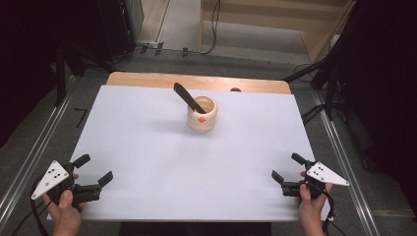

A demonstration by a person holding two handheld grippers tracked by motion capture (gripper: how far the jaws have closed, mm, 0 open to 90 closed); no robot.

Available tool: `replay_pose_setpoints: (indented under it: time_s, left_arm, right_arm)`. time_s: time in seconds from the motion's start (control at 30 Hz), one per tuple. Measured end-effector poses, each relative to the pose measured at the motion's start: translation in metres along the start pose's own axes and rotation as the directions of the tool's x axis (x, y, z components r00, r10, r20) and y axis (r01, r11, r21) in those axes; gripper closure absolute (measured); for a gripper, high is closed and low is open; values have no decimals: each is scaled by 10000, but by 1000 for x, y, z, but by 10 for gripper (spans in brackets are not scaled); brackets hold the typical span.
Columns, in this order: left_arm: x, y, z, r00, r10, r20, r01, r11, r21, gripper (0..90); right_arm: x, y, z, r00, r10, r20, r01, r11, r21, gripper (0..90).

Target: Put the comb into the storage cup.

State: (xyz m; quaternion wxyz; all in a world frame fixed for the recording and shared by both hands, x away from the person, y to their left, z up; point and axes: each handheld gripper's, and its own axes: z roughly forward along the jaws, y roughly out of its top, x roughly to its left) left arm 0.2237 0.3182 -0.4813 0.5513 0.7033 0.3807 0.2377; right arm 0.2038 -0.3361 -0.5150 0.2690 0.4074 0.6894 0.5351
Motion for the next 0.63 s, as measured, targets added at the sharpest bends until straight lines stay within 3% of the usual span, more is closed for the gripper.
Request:
replay_pose_setpoints:
  time_s: [0.1,0.63]
  left_arm:
    - [2,-5,0,9998,190,-47,-189,9997,185,0]
    - [5,-10,2,9999,-147,23,146,9998,146,0]
  right_arm:
    - [0,0,0,10000,32,15,-32,10000,11,0]
    - [-1,0,-1,9999,115,23,-115,9999,6,0]
